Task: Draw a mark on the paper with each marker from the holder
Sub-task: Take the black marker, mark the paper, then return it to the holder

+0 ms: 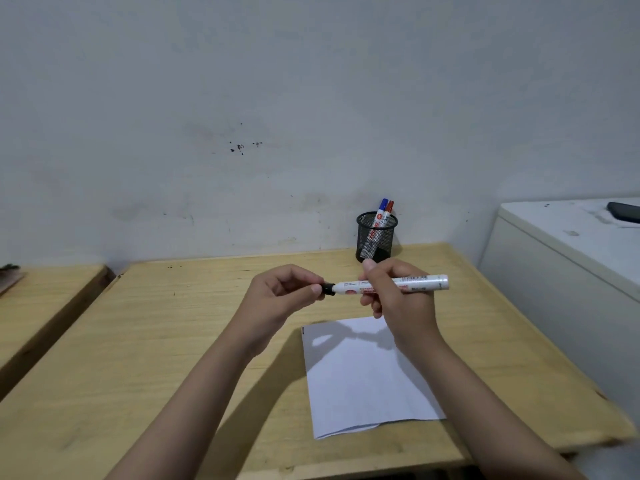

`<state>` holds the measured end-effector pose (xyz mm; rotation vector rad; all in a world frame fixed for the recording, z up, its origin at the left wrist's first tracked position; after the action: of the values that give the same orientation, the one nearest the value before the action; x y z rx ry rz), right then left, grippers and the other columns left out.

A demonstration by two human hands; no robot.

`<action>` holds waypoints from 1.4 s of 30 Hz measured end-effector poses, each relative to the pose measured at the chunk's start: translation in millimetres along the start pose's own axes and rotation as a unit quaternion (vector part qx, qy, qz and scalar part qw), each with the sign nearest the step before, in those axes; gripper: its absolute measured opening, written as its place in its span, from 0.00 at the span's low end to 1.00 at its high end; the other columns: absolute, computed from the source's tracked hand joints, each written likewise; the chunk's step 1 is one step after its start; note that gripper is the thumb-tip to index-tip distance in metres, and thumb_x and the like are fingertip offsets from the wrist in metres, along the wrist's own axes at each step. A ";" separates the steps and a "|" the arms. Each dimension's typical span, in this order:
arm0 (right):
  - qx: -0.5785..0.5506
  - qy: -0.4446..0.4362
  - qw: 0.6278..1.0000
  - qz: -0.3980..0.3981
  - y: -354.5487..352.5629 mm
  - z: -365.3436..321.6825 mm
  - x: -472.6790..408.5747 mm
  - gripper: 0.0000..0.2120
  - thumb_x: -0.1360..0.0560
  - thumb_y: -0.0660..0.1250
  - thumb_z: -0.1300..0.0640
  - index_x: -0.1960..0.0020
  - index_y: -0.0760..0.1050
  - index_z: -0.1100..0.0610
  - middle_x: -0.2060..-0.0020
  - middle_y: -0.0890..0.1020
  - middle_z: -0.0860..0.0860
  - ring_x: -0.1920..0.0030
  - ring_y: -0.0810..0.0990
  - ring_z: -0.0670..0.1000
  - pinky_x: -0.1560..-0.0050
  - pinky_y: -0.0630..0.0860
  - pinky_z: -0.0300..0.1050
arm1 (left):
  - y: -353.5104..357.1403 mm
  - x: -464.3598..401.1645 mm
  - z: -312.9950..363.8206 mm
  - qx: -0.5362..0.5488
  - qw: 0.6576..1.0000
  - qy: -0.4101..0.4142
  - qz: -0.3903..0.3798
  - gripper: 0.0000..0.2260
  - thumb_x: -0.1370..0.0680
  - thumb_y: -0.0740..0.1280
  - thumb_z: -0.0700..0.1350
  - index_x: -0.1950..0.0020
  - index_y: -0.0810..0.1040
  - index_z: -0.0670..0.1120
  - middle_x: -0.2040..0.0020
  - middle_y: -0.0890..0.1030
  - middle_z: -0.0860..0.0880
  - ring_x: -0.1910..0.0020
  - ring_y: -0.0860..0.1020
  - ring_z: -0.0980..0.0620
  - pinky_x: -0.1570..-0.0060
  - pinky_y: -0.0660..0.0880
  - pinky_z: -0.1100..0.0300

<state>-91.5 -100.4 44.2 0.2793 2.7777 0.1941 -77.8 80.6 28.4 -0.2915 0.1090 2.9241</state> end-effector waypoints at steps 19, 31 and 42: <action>-0.099 0.261 0.955 -0.100 37.5 43.1 18.5 0.22 0.33 0.68 0.40 0.65 0.74 0.60 0.75 0.76 0.54 0.76 0.71 0.48 0.75 0.71 0.41 | -7.4 3.3 16.3 0.033 0.992 0.033 0.114 0.06 0.34 0.74 0.34 0.63 0.82 0.45 0.66 0.83 0.50 0.64 0.79 0.54 0.52 0.76 0.58; 0.249 -0.164 0.944 -0.141 22.0 -16.2 -39.3 0.19 0.32 0.74 0.61 0.44 0.78 0.48 0.58 0.83 0.45 0.57 0.82 0.44 0.54 0.77 0.36 | 5.6 -46.9 33.8 -0.063 0.982 0.101 0.145 0.08 0.31 0.73 0.37 0.54 0.80 0.41 0.67 0.81 0.47 0.66 0.79 0.55 0.63 0.75 0.67; 0.213 -0.209 0.948 0.108 -58.2 -48.3 -173.6 0.21 0.30 0.70 0.64 0.41 0.67 0.53 0.62 0.79 0.49 0.73 0.80 0.44 0.68 0.74 0.30 | 26.2 -162.3 -17.9 -0.187 0.965 0.070 0.171 0.14 0.30 0.72 0.54 0.50 0.80 0.47 0.50 0.82 0.50 0.54 0.80 0.54 0.59 0.76 0.65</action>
<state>42.1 -199.2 135.2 0.6510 2.3336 -0.3798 76.1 22.2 45.2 -0.5925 -0.4186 3.2490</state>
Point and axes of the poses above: each hand's wrist, its own x-axis away from the middle knuckle, its own y-axis out of the palm, z = x × y, the point moved 9 cm from there along -x, towards the middle knuckle
